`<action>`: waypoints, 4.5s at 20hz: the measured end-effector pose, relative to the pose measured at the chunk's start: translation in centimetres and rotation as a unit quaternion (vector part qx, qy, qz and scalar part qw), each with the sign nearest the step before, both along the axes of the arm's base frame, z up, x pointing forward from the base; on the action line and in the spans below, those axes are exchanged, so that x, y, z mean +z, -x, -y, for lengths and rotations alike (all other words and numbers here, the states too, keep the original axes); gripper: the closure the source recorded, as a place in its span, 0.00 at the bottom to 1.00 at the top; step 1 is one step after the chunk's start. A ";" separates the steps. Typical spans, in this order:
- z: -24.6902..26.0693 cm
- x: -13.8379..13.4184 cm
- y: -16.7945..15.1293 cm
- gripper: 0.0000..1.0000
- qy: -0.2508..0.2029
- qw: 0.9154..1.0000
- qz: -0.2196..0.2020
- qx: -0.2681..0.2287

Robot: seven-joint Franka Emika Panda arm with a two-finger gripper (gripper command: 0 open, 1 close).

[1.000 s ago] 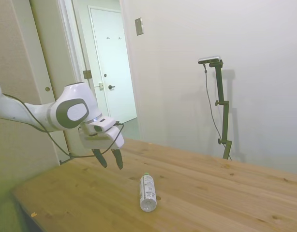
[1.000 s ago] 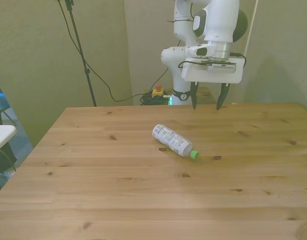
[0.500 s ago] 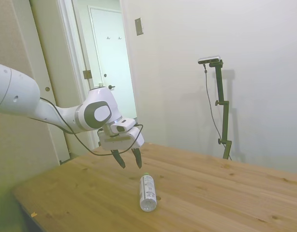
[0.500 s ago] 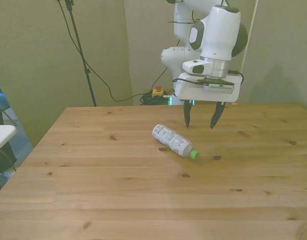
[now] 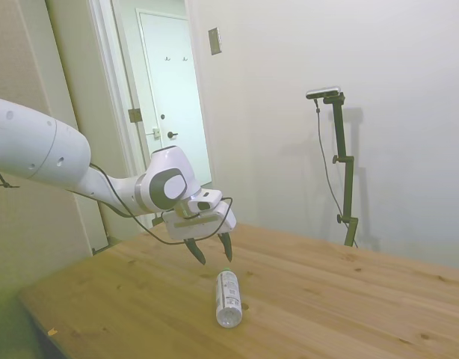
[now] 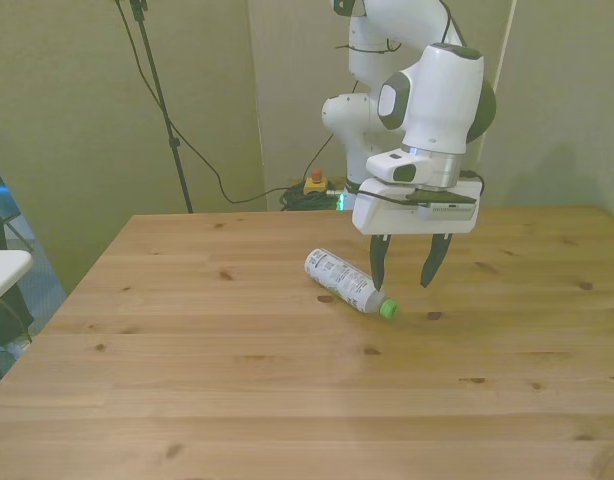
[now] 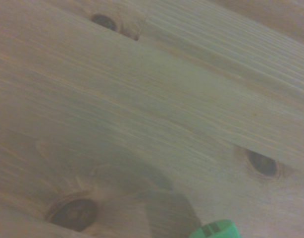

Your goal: Stand the water bottle

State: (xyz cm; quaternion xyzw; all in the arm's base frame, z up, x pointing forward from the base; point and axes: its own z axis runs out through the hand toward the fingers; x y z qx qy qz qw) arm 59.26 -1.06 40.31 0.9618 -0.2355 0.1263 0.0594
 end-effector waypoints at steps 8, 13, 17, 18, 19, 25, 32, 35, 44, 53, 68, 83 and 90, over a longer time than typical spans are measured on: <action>2.1 -1.9 -0.8 0.00 0.012 0.999 -0.018 0.033; 2.2 -3.2 -1.1 0.00 0.013 0.999 -0.025 0.038; 2.1 -4.2 -1.8 1.00 0.012 0.999 -0.014 0.042; 2.2 -4.4 -2.0 1.00 0.012 0.999 -0.011 0.041; 2.3 -4.6 -2.2 1.00 0.012 0.999 -0.009 0.041; 1.9 -5.1 -2.3 1.00 0.011 0.999 -0.010 0.043; 1.8 -5.2 -2.2 1.00 0.002 0.999 -0.012 0.036; 2.0 -5.3 -2.1 1.00 -0.002 0.999 -0.020 0.030; 2.7 -4.9 -3.1 1.00 0.000 0.999 -0.032 0.014; -0.5 0.6 -5.7 1.00 -0.041 0.987 0.088 -0.129; -3.6 8.4 -4.9 1.00 -0.015 0.922 0.335 -0.193; -9.3 5.6 -7.4 1.00 -0.110 0.897 0.375 -0.206; -8.9 5.8 -7.7 0.00 -0.127 0.899 0.364 -0.207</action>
